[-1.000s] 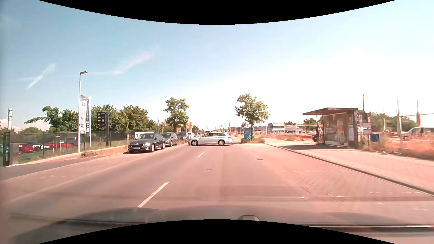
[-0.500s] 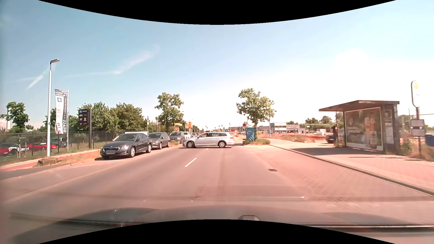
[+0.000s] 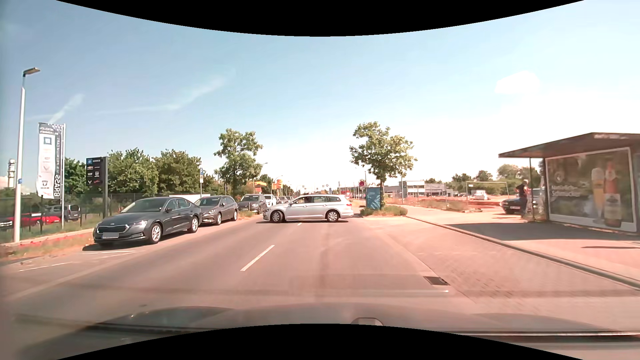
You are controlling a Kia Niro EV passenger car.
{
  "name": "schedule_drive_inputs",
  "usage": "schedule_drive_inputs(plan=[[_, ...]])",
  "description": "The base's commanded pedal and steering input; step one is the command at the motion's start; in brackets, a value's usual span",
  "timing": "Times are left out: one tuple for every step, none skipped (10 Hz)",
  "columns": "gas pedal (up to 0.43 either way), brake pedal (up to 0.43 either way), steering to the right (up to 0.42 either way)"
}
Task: Follow the waypoints while adhering to traffic rules and regulations
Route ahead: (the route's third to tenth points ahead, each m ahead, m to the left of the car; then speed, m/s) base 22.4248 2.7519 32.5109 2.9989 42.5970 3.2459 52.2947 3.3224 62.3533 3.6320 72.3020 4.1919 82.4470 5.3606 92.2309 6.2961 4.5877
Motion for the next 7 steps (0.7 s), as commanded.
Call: schedule_drive_inputs(plan=[[0.0,0.299,-0.009],[0.0,0.299,-0.01],[0.0,0.293,-0.011],[0.0,0.293,-0.013],[0.0,0.293,-0.013],[0.0,0.293,-0.013],[0.0,0.293,-0.013]])
